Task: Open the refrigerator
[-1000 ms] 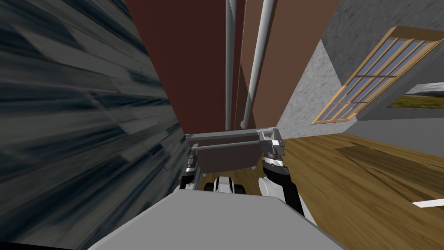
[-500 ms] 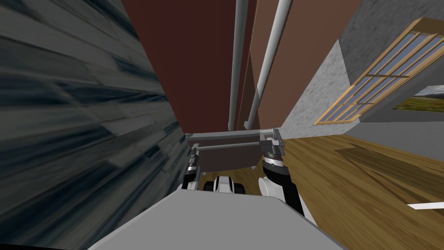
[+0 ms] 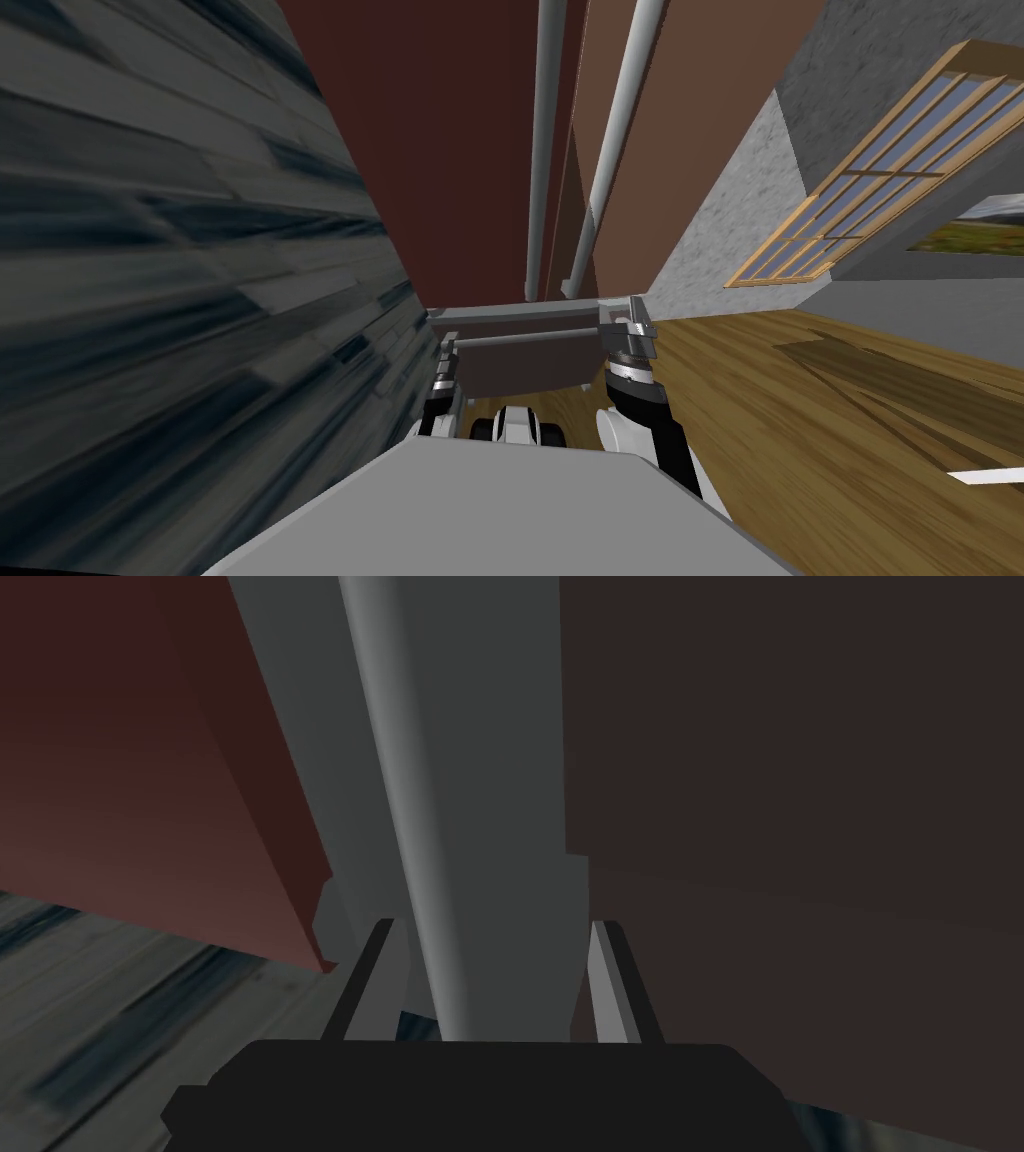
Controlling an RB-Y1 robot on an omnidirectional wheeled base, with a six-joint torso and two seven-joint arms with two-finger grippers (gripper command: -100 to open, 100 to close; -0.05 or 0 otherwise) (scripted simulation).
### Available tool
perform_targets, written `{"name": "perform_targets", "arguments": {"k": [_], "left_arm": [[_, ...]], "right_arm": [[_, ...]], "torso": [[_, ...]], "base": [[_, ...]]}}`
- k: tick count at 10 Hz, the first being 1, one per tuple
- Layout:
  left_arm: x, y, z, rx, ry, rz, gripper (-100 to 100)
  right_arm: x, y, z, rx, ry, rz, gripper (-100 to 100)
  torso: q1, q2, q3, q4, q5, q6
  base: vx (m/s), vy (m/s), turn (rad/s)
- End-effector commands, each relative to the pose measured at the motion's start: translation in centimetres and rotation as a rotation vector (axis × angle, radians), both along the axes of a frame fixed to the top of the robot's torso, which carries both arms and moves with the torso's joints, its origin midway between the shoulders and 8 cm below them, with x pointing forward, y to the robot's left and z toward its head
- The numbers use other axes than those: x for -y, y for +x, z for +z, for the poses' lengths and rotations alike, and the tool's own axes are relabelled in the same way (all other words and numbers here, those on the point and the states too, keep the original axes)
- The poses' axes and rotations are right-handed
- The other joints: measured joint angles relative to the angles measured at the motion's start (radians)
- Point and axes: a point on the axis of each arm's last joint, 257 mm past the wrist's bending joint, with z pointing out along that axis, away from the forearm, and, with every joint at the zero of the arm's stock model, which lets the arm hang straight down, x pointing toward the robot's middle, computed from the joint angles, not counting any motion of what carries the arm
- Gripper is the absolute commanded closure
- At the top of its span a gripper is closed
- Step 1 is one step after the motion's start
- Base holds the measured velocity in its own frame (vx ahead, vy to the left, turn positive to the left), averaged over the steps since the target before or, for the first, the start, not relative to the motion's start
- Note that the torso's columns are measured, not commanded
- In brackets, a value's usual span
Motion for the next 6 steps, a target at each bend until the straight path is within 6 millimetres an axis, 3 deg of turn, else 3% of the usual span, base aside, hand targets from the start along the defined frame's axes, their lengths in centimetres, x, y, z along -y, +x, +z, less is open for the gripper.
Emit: {"name": "perform_targets", "arguments": {"k": [1,6], "left_arm": [[0.1,-0.6,-0.2,0.004,-0.001,0.001,100],[0.1,0.4,0.4,-0.011,0.002,-0.009,100]], "right_arm": [[0.0,0.0,0.0,0.0,0.0,0.0,0],[0.0,0.0,0.0,0.0,0.0,0.0,0]], "torso": [[0.001,-0.002,-0.001,-0.001,0.001,0.0],[-0.002,0.003,0.001,0.003,-0.003,-0.001]], "base": [[-0.013,0.001,-0.001],[-0.156,-0.035,0.024]]}}
